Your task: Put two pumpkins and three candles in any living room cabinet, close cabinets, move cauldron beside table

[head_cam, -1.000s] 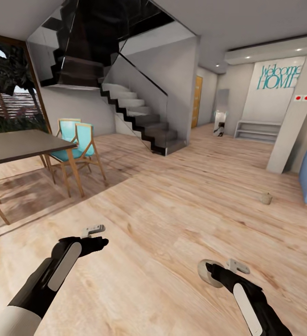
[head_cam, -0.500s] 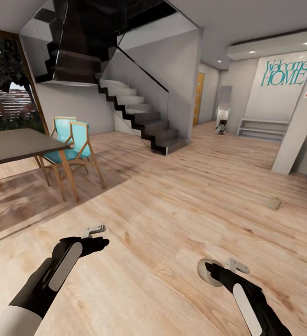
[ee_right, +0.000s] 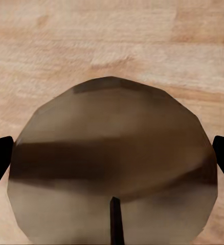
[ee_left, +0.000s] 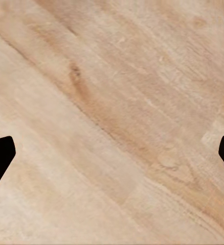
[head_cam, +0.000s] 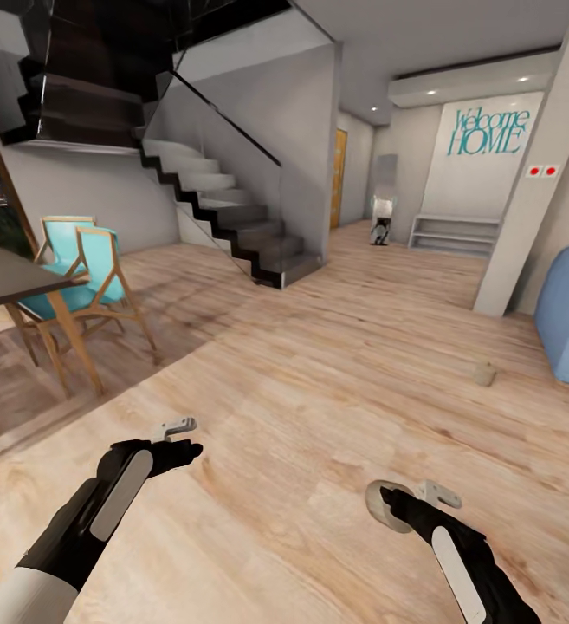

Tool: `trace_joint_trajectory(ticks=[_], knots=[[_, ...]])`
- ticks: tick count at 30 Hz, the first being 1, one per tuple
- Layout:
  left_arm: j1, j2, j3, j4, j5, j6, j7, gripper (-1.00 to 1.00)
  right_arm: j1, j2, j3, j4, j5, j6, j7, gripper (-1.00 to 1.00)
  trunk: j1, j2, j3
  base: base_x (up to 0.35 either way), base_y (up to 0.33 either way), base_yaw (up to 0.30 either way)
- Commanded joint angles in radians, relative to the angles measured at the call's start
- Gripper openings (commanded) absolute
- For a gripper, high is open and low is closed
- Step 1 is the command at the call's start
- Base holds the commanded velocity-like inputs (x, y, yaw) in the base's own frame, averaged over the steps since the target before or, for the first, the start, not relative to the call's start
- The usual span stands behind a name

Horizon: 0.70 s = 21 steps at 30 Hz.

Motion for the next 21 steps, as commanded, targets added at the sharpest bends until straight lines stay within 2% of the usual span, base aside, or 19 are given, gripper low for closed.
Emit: trace_joint_trajectory(ticks=[1,21], knots=[[-0.001,0.001,-0.002,-0.001,0.01,0.001,0.01,1.0,-0.001,0.0,0.001,-0.001,-0.011,0.004,-0.008,-1.0,0.0,0.0,-0.002,0.337,0.0,-0.239],[-0.001,0.001,-0.002,0.0,0.011,0.001,0.009,1.0,-0.001,0.0,0.001,0.001,-0.011,0.005,-0.009,-1.0,0.0,0.0,-0.021,0.337,0.0,-0.237]])
